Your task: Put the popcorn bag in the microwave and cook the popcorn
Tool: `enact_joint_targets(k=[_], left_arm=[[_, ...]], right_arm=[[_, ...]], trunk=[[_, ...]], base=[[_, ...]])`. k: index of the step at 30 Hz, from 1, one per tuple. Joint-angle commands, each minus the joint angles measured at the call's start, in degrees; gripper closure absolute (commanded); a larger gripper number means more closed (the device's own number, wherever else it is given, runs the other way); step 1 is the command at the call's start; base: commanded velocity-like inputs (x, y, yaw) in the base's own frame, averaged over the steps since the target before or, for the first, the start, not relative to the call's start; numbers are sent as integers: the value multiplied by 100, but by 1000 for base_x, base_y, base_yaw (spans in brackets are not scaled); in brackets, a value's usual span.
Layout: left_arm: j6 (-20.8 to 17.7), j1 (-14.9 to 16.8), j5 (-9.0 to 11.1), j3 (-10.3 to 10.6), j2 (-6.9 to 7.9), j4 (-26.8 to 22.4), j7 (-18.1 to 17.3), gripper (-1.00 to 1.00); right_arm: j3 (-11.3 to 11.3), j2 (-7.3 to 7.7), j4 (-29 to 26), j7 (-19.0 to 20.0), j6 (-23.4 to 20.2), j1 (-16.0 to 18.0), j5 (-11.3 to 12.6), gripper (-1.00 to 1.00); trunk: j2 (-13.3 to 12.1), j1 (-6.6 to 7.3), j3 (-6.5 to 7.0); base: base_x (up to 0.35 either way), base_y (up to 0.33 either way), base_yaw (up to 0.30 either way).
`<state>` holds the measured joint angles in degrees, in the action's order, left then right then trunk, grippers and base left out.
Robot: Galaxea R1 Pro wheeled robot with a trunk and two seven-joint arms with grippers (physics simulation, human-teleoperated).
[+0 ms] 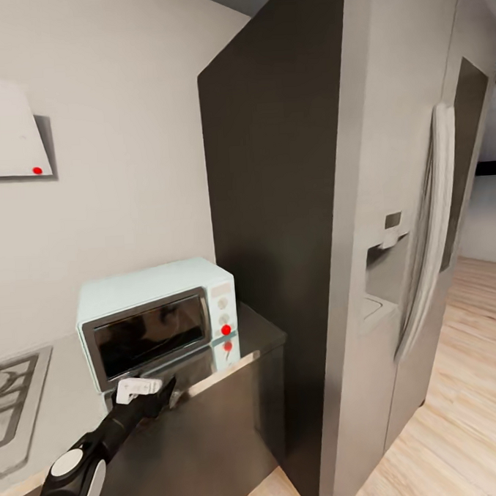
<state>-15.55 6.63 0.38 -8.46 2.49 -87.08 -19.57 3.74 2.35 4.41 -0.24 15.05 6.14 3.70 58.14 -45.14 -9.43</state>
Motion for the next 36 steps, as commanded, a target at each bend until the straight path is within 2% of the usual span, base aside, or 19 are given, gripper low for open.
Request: enact_joint_targets(k=[1,7,9,10,11,13,14,19,20,21,22,26,29,36], left_arm=[[-38,5,7,-8,-6,-5,-32,-100],[-85,8,20,-17,-21,104,-16,-100],[-90,7,20,-20,-21,629,-14,-100],[-60,5,16,-25,-12,1987,-24,-100],[-50,5,15,-39,-3,2596,-31,-100],[-44,5,15,-56,12,3465,-40,-100],[-13,5,3,-70,93,5158,133,-100],[92,6,-11,-27,250,7056,1162,-100],[105,5,-17,-7,280,7841,1441,-100],[109,-2,-16,2,294,8210,1563,-100],[112,-146,-13,8,328,8468,1656,-100],[116,-647,-12,11,339,8577,1696,-100],[121,-750,-15,11,347,8592,1701,-100],[123,-759,-21,11,349,8593,1702,-100]], right_arm=[[39,-3,24,-3,41,10,38,-100],[39,-10,24,-3,40,10,40,-100],[39,-18,24,-3,41,10,42,-100],[39,-23,24,-3,42,10,43,-100],[39,-24,24,-3,42,10,43,-100],[39,-24,24,-3,42,10,43,-100],[39,-24,24,-10,42,10,43,-100],[39,-24,24,-11,42,10,44,-100],[39,-24,24,-13,42,10,44,-100],[39,-24,24,-16,42,10,44,-100],[39,-24,24,-25,42,10,44,-100],[39,-24,24,-28,42,10,44,-100],[39,-24,24,-29,42,10,44,-100],[39,-24,24,-29,42,10,44,-100]], trunk=[[7,3,-9],[7,3,-9],[7,3,-9],[7,3,-9],[7,3,-9],[7,3,-9],[7,3,-9],[7,3,-9],[7,3,-9],[7,3,-9],[7,3,-9],[7,3,-9],[7,3,-17],[7,3,-54]], base=[[-340,0,0],[-340,0,0],[-340,0,0],[-258,0,0],[-132,0,0],[-69,0,0],[-9,0,0],[-3,0,0],[0,0,0],[0,0,52],[0,0,204],[0,0,249],[0,0,257],[0,0,244]])
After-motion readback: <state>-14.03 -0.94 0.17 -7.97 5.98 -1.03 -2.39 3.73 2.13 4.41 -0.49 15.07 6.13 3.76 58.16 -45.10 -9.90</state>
